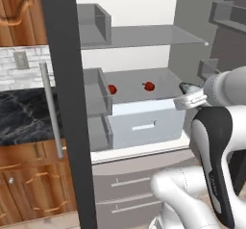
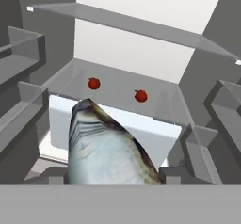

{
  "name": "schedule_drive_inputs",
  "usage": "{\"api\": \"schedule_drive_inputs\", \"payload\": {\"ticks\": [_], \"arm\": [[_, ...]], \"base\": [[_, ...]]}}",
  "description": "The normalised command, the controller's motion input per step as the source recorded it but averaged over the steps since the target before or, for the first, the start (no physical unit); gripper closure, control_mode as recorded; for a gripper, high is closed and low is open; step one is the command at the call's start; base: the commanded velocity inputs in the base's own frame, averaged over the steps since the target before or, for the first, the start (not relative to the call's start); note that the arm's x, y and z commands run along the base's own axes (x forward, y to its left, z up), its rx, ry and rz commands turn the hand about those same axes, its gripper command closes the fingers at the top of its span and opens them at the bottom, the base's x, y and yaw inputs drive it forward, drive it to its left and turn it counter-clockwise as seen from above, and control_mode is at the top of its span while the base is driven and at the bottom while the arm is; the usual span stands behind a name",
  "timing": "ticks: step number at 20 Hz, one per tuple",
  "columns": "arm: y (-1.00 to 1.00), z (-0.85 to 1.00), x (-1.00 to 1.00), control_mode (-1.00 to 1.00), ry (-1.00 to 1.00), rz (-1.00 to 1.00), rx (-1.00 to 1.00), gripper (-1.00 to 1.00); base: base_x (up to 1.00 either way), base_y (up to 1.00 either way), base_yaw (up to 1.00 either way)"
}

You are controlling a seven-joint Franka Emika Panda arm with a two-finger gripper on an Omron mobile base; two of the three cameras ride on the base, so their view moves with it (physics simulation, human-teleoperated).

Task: Gather the bell peppers from the fridge and place them on a tray on the dining counter. Then gather the fish and chicken drumstick from the fridge and place them on the other tray.

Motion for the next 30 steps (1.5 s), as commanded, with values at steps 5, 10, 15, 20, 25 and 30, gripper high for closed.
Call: {"api": "schedule_drive_inputs", "payload": {"ticks": [5, 10, 15, 20, 25, 30], "arm": [[0.00, 0.00, 0.00, 1.00, 0.00, 0.00, 0.00, 1.00], [0.00, 0.00, 0.00, 1.00, 0.00, 0.00, 0.00, 1.00], [0.00, 0.00, 0.00, 1.00, 0.00, 0.00, 0.00, 1.00], [0.00, 0.00, 0.00, 1.00, 0.00, 0.00, 0.00, 1.00], [0.00, 0.00, 0.00, 1.00, 0.00, 0.00, 0.00, 1.00], [0.00, 0.00, 0.00, 1.00, 0.00, 0.00, 0.00, 1.00]], "base": [[-1.00, 0.00, 0.00], [-1.00, 0.00, 0.00], [-1.00, 0.00, -0.01], [-1.00, 0.00, -0.01], [-1.00, 0.00, -0.03], [-1.00, -0.07, -0.06]]}}
